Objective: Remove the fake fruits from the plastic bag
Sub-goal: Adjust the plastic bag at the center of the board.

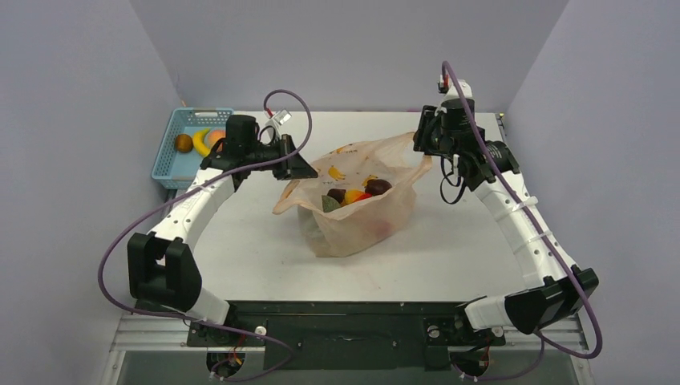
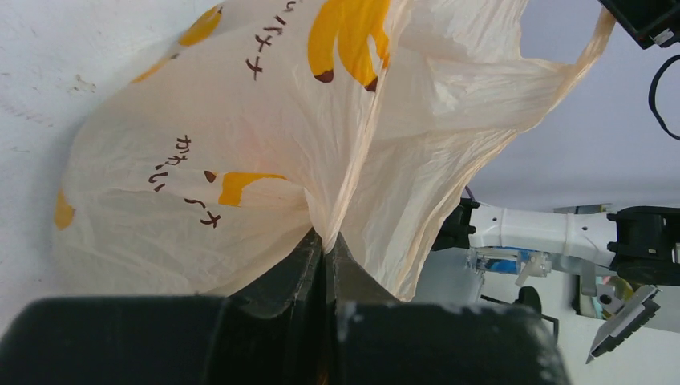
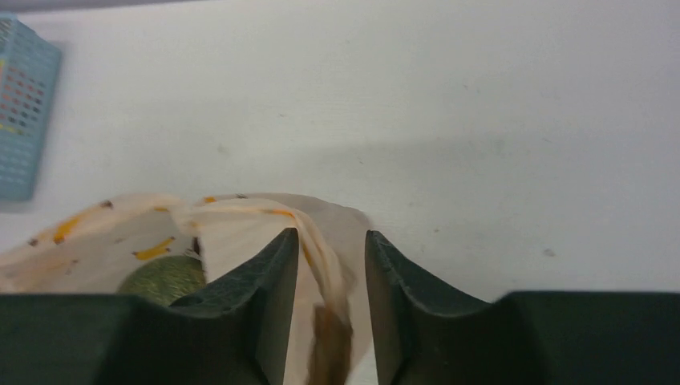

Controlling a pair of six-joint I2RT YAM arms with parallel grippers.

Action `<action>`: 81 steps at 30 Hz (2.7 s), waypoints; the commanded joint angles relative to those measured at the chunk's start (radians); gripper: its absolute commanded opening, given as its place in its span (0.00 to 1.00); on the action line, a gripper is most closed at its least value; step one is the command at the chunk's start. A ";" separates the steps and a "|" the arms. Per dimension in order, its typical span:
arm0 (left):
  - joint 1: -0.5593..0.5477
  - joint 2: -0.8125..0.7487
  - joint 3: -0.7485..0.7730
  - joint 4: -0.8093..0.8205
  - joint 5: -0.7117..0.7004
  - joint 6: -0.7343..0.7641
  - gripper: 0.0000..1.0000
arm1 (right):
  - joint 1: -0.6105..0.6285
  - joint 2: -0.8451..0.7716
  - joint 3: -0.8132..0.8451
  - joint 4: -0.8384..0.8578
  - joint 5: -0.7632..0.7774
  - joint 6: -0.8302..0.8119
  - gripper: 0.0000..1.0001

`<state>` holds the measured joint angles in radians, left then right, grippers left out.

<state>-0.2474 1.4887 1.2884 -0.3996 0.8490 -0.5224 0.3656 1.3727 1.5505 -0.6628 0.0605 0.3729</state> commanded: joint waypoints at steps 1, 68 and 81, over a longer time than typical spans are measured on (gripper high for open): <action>-0.002 0.014 -0.031 0.141 0.100 -0.047 0.00 | -0.002 -0.060 0.023 -0.103 0.101 -0.057 0.41; -0.155 -0.279 -0.268 0.159 -0.355 0.151 0.00 | 0.930 -0.075 -0.954 0.874 0.700 1.035 0.00; -0.046 -0.224 -0.300 0.256 -0.201 0.077 0.00 | 0.926 0.174 -1.161 1.532 0.405 0.546 0.00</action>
<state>-0.3046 1.2816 0.9768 -0.2195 0.6353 -0.4599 1.2953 1.5093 0.3882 0.7090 0.5598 1.0363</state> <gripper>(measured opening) 0.006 0.003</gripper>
